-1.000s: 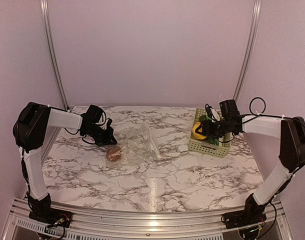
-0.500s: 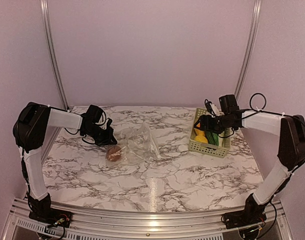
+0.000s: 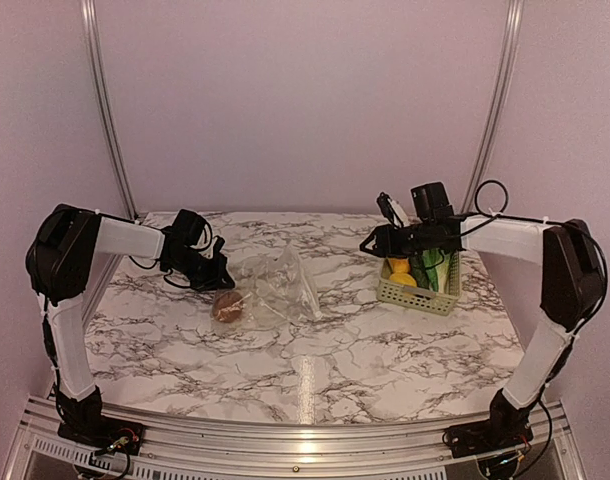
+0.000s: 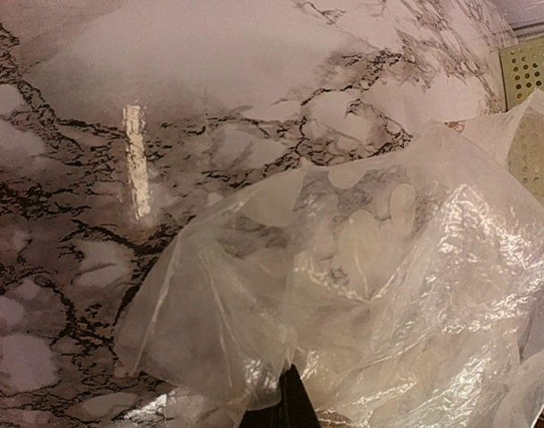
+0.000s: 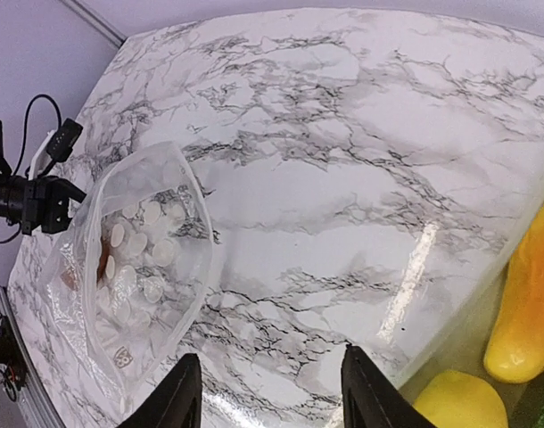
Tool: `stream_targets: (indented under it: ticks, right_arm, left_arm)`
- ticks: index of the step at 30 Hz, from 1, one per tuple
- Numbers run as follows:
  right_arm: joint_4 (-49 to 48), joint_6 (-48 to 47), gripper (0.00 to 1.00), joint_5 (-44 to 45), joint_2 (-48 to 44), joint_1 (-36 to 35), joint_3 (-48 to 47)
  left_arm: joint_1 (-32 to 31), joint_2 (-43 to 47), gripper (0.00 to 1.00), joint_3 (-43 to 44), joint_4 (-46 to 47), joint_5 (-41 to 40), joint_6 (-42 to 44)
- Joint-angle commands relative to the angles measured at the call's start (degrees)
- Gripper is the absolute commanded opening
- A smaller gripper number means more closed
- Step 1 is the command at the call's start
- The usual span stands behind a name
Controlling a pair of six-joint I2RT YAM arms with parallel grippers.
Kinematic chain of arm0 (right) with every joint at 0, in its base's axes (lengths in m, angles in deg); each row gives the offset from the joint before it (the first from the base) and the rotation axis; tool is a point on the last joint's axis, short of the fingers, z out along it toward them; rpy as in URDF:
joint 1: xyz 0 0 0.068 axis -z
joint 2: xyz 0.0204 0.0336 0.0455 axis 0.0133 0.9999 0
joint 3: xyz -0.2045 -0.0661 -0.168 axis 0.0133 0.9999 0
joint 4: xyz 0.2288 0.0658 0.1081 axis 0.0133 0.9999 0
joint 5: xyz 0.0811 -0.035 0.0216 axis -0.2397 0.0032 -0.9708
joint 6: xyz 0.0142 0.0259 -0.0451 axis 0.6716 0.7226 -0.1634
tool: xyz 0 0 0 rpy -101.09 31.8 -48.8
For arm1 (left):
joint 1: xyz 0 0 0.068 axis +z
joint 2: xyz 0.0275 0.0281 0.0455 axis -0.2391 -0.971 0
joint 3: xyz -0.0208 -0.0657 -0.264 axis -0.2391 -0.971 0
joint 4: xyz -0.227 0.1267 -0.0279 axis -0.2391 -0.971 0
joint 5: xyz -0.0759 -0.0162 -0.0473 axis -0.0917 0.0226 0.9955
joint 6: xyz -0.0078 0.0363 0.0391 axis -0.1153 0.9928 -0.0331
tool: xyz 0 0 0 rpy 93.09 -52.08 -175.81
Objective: Open the zip-top bag and remove the fake food
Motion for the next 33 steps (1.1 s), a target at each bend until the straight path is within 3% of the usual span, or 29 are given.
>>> stream_targets:
  ticks: [1,10,16,29,32,33]
  right_arm:
    - [-3.5,0.7,0.43,-4.1,4.3,-5.4,-3.6]
    - [-6.6,2.2,0.27,-6.9,13.5,-13.4,-8.0]
    - [-9.6,3.3,0.22,-7.2,19.2,-14.7,-11.0]
    - [-18.3,7.2,0.25,-18.4,27.6,-16.2,-14.8]
    - [-18.7,8.8,0.35,-20.3,29.3,-16.9,-16.1]
    - [-19.2,9.5,0.38,-20.8,29.7,-17.1,-16.1]
  left_arm:
    - [0.4,0.1,0.00,0.9,1.2,1.0,0.4]
    - [0.3,0.3,0.00,0.1,2.8,1.4,-1.1]
    - [0.3,-0.3,0.00,0.1,3.5,1.9,-1.6]
    - [0.4,-2.0,0.00,1.7,5.6,3.5,-4.2]
    - [0.4,-1.4,0.01,2.0,5.3,3.1,-4.9]
    - [0.5,-1.0,0.08,2.2,5.0,3.1,-5.1]
